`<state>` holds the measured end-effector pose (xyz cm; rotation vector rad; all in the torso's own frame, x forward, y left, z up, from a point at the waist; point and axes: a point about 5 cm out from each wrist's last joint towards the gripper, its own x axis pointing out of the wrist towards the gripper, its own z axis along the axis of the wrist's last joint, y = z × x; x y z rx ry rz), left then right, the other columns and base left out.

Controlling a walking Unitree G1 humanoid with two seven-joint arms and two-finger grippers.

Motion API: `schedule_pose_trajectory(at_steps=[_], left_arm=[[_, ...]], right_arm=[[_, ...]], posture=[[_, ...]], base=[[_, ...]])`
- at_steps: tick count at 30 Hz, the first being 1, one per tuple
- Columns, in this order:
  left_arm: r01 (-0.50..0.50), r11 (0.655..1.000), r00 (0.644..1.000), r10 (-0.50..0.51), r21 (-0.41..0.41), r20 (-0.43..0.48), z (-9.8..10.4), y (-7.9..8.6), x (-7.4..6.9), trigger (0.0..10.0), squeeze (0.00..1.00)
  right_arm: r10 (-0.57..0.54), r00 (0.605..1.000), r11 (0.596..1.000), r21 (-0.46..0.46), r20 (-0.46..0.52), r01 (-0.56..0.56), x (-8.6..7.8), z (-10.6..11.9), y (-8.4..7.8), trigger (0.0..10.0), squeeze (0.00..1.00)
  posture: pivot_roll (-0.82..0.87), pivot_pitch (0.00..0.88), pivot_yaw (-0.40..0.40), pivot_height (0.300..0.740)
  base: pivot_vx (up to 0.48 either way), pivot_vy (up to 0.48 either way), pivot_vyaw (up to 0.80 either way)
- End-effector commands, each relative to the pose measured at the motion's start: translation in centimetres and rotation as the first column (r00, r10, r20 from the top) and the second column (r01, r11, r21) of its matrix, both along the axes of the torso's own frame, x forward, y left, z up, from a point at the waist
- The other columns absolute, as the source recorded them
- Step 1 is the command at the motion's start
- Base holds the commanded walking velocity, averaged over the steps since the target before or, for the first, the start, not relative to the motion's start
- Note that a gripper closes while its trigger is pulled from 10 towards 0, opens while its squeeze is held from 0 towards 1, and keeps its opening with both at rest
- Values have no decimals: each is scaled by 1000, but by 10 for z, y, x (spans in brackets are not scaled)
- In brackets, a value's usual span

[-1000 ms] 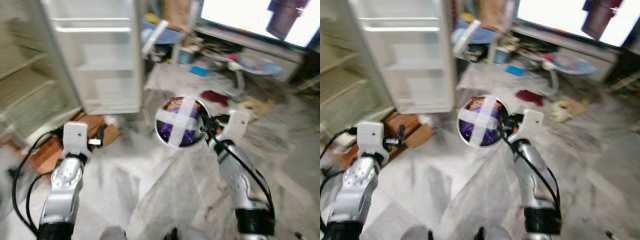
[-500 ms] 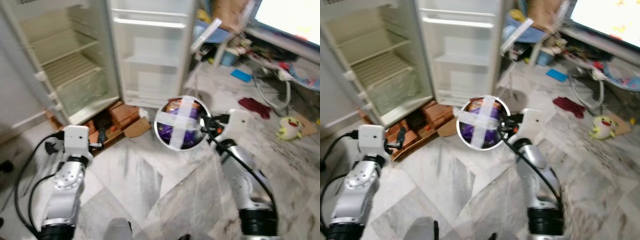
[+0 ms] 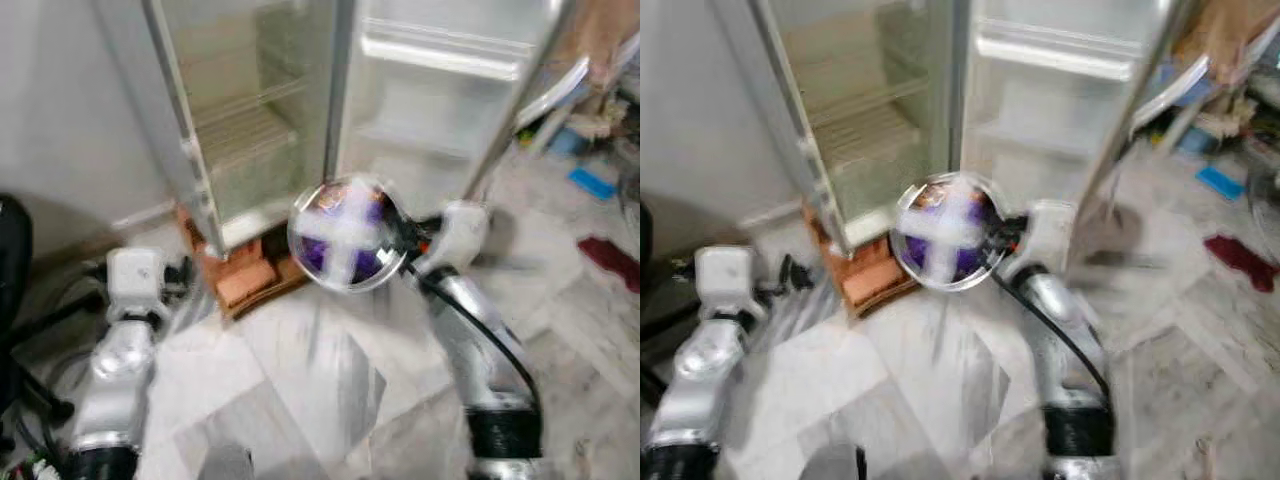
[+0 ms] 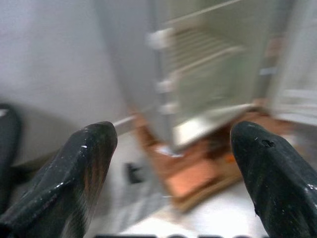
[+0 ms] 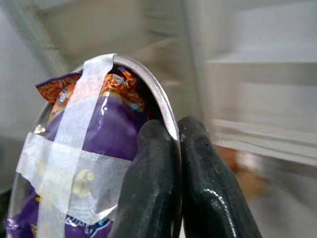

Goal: Restocking fridge

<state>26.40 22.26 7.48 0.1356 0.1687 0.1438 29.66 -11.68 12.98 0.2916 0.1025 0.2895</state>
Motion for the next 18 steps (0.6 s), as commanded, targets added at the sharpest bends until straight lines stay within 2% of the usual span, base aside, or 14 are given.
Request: schedule_pose_trajectory(at_steps=[1,7,11,18], left_arm=[[33,999,999,-33,-10,3,1,-12,3,10000,0],[38,999,999,-38,-8,-8,-1,-14,3,10000,0],[38,999,999,-38,-8,-12,-2,-15,2,10000,0],[29,1000,999,-29,-5,-17,-2,-14,4,10000,0]], right_arm=[[-49,999,999,-16,16,49,0,4,-15,10000,0],[-30,999,999,-23,24,30,0,3,-12,10000,0],[2,999,998,-59,54,1,-3,6,-8,10000,0],[-10,999,999,-45,48,12,-1,6,-10,10000,0]], posture=[[-27,62,-72,740],[-28,66,-73,740],[-28,68,-72,740],[-26,81,-72,740]], base=[[480,0,0],[459,0,0],[439,0,794],[433,-34,794]])
